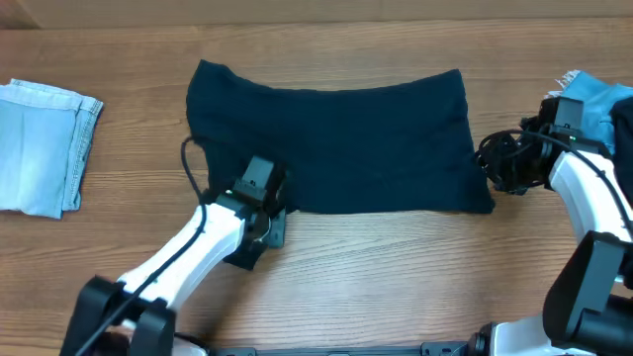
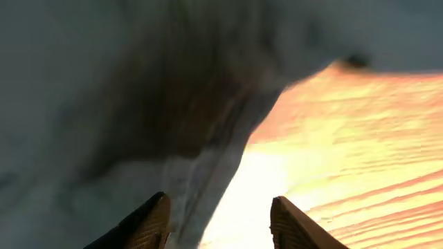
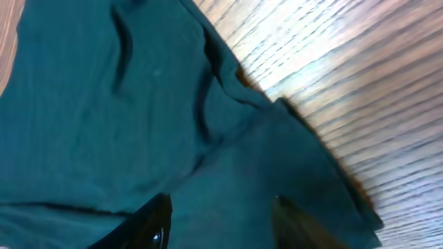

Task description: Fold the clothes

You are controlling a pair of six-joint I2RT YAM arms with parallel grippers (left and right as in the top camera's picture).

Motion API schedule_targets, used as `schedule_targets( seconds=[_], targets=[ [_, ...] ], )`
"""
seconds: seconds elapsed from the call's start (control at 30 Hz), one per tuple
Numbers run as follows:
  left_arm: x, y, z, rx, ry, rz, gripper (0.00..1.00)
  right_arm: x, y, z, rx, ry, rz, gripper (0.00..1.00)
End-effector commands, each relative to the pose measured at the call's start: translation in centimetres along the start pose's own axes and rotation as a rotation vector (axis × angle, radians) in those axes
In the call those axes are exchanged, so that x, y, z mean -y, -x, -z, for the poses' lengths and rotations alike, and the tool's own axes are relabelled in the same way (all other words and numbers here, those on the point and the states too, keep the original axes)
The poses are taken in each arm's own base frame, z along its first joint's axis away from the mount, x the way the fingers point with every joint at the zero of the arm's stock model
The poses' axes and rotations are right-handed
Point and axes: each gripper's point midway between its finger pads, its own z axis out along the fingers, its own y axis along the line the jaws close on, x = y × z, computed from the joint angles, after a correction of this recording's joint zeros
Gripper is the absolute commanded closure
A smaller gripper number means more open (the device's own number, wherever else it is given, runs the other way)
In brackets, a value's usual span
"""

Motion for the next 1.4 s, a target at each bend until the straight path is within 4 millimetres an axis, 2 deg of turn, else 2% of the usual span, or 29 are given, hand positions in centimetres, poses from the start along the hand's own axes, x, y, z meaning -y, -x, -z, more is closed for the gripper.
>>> schedule_targets(
  seconds=[0.0, 0.17, 0.23, 0.3, 0.4, 0.5, 0.63, 0.73, 0.83, 0.93, 0.97, 1.03, 1.13, 1.3, 1.37],
  targets=[
    [0.3, -2.2, -0.9, -0.104, -0.027, 0.092, 0.51, -0.8, 0.5, 0.8, 0.022, 0.018, 0.016, 0.5],
    [-0.4, -4.0, -0.9, -0.168, 0.033, 0.11, 0.51, -0.8, 0.5, 0.8, 0.022, 0.018, 0.016, 0.5],
    [-1.5, -4.6, -0.7, -0.173, 0.117, 0.125, 0.5, -0.8, 0.5, 0.8, 0.024, 0.019, 0.016, 0.5],
    [-1.8, -5.2, -0.6, -0.196, 0.133, 0.149, 0.51, -0.8, 0.5, 0.8, 0.024, 0.019, 0.017, 0.5],
    [-2.8, -5.0, -0.5, -0.182, 0.185, 0.145, 0.51, -0.8, 0.5, 0.8, 0.025, 0.019, 0.017, 0.5],
    [-3.9, -4.1, -0.5, -0.131, 0.252, 0.146, 0.51, -0.8, 0.5, 0.8, 0.024, 0.018, 0.016, 0.5],
    [-3.6, -4.2, -1.3, -0.15, 0.247, 0.135, 0.51, -0.8, 0.5, 0.8, 0.024, 0.019, 0.016, 0.5],
    [-2.8, -4.9, -2.7, -0.208, 0.221, 0.108, 0.53, -0.8, 0.5, 0.8, 0.024, 0.019, 0.017, 0.5],
    [-2.7, -5.4, -3.3, -0.234, 0.23, 0.096, 0.62, -0.8, 0.5, 0.8, 0.024, 0.018, 0.017, 0.5],
    [-2.7, -5.3, -3.4, -0.227, 0.233, 0.093, 0.92, -0.8, 0.6, 0.8, 0.026, 0.019, 0.017, 0.49],
    [-2.8, -5.2, -3.3, -0.228, 0.236, 0.096, 0.96, -0.8, 0.6, 0.8, 0.028, 0.019, 0.018, 0.49],
    [-3.1, -5.2, -2.7, -0.247, 0.245, 0.1, 0.96, -0.7, 0.7, 0.8, 0.032, 0.012, 0.017, 0.48],
    [-3.4, -4.1, -0.8, -0.238, 0.259, 0.092, 0.96, -0.7, 0.7, 0.8, 0.034, 0.011, 0.018, 0.49],
    [-3.8, -0.1, 3.3, -0.115, 0.261, 0.056, 0.96, -0.7, 0.8, 0.8, 0.036, 0.012, 0.018, 0.48],
    [-5.1, 2.0, 4.5, -0.044, 0.295, 0.061, 0.94, -0.7, 0.8, 0.8, 0.035, 0.012, 0.018, 0.48]
  ],
)
